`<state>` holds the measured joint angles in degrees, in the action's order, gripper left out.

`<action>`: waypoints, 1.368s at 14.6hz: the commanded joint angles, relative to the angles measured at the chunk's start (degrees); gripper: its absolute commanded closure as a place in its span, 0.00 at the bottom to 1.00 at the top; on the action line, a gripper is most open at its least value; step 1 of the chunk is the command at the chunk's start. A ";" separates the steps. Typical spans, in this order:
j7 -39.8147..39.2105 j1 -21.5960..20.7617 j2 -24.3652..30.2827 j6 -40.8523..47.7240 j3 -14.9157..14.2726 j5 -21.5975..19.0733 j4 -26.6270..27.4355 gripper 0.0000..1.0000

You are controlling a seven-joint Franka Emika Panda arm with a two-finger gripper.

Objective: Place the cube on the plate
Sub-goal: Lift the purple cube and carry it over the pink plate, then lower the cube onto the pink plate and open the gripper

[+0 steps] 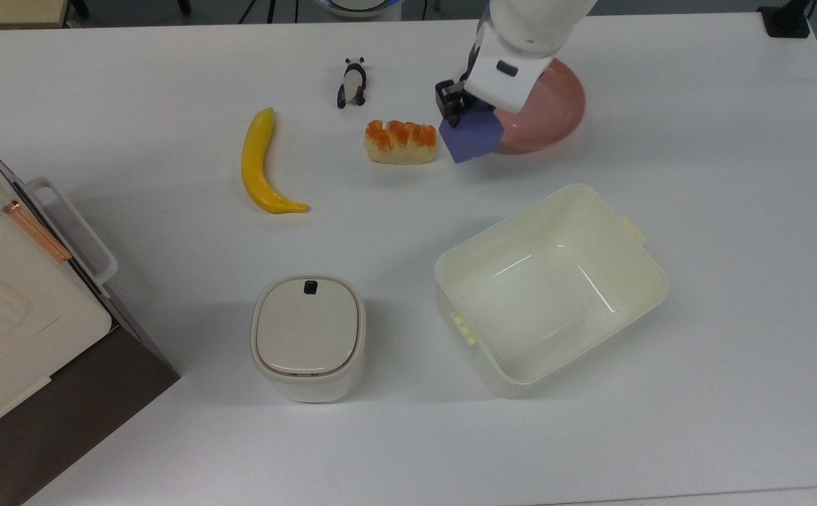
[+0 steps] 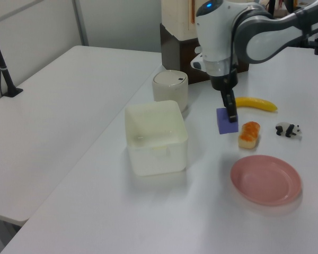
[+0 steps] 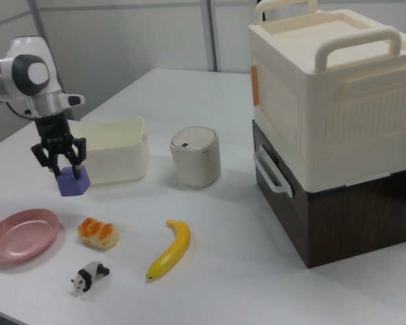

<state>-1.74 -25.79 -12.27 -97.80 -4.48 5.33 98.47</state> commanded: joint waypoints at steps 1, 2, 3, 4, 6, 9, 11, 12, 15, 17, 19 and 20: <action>2.35 -3.47 7.60 -5.10 -0.44 0.03 10.76 0.56; 3.05 -4.26 8.57 -5.64 -0.35 0.03 12.34 0.56; 3.32 -5.05 9.19 -5.90 -0.01 0.03 13.57 0.56; 3.49 -5.32 9.54 -5.91 0.26 0.03 14.28 0.56; 3.93 -6.29 9.55 -5.82 1.31 0.03 14.99 0.56; 5.43 -6.47 8.85 -6.08 2.98 0.03 15.08 0.55; 5.78 -6.55 8.76 -5.99 3.77 0.03 15.08 0.55; 5.78 -6.55 8.58 -5.82 4.30 0.03 15.17 0.54; 5.87 -8.74 7.71 -5.12 4.66 0.03 15.17 0.48; 7.09 -10.33 7.00 -4.85 4.66 0.03 15.08 0.45; 8.42 -10.95 6.47 -4.85 4.66 0.03 15.08 0.25; 8.68 -10.95 6.38 -4.85 4.66 0.03 14.99 0.13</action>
<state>4.70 -35.74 -5.97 -102.11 0.36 5.31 112.53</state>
